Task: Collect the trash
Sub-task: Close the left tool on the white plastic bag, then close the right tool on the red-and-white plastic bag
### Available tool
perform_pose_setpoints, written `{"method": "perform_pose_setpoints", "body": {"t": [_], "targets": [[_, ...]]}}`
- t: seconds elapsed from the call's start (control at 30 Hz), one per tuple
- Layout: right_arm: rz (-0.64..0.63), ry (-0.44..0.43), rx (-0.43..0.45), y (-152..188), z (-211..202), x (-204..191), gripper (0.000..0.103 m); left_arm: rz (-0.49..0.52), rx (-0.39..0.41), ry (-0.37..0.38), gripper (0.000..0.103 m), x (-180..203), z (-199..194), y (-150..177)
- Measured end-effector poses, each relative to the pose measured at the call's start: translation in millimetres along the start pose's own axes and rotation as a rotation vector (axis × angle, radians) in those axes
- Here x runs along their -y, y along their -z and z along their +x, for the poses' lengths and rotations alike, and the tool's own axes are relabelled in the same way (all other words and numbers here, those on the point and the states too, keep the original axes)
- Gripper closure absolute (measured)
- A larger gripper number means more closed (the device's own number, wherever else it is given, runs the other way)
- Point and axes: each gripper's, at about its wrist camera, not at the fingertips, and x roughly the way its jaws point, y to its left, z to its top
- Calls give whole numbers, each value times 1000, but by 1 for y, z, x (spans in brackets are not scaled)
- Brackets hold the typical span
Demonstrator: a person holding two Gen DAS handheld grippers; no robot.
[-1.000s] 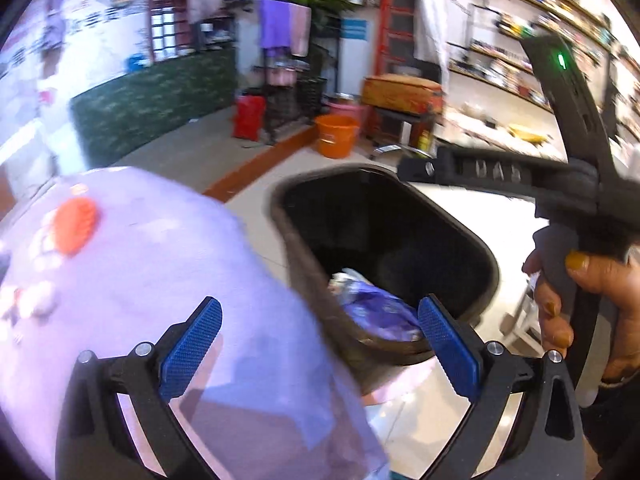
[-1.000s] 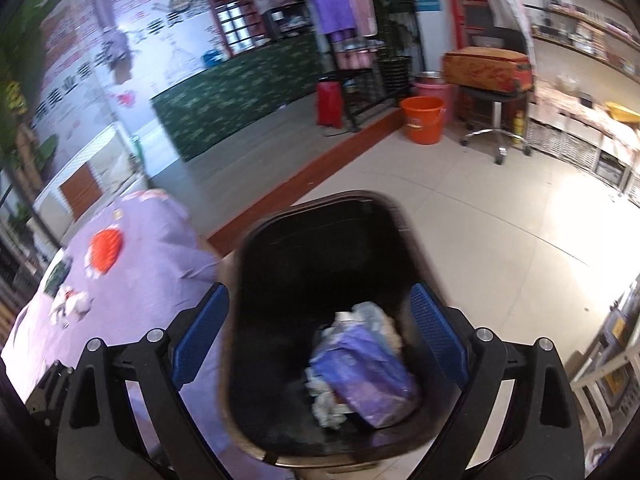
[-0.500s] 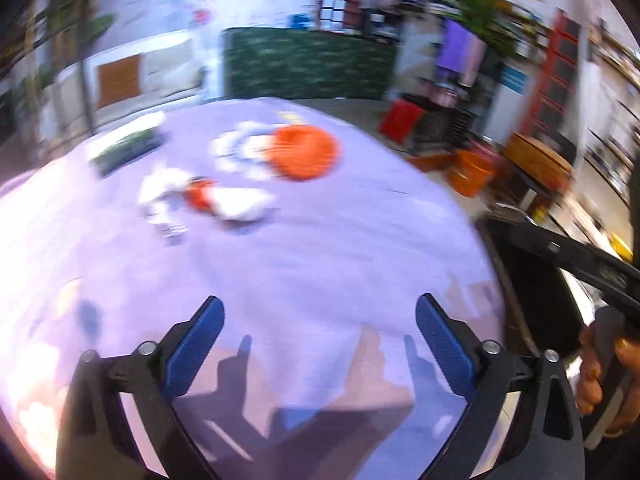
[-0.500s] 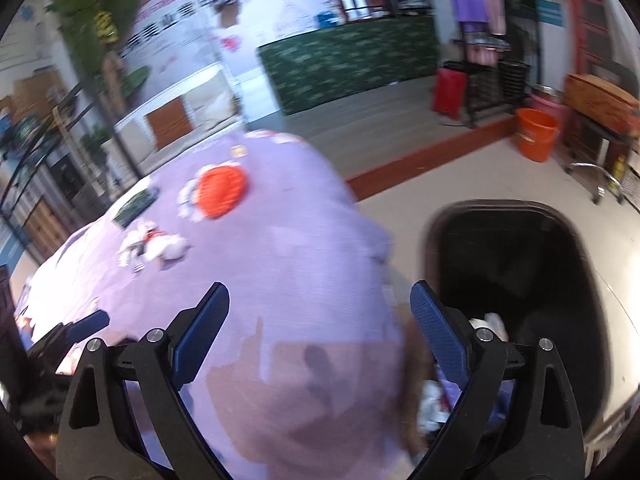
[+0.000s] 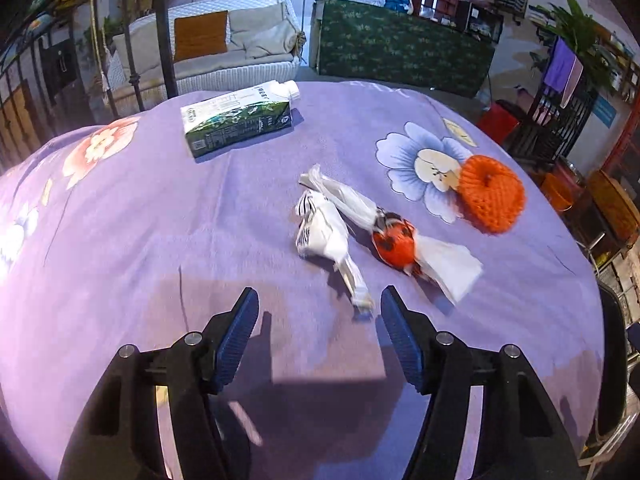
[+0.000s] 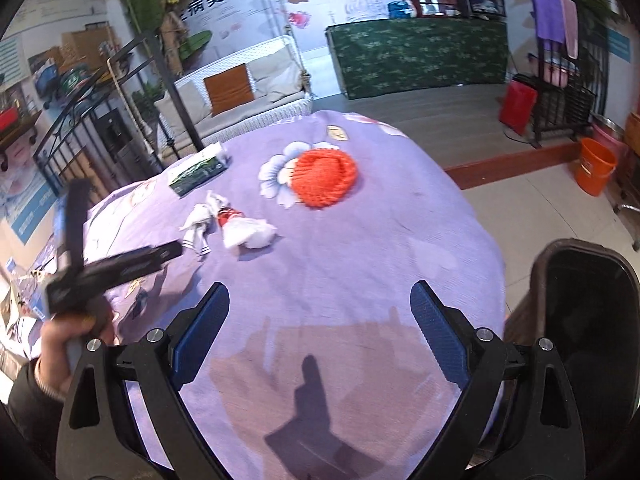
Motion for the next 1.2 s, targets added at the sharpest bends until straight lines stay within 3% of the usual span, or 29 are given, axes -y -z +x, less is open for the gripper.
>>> {"method": "perform_pose_setpoints", "body": {"t": [0.13, 0.27, 0.73, 1.2], "targets": [[-22, -8, -18, -2, 4, -12, 12, 8, -48, -12, 48, 1, 30, -15], [-46, -17, -37, -5, 9, -19, 12, -4, -57, -31, 74, -6, 40, -20], [-131, -76, -141, -18, 63, -50, 12, -5, 67, -20, 77, -13, -20, -3], [-297, -77, -264, -43, 142, -99, 12, -78, 79, -13, 77, -34, -44, 25]]}}
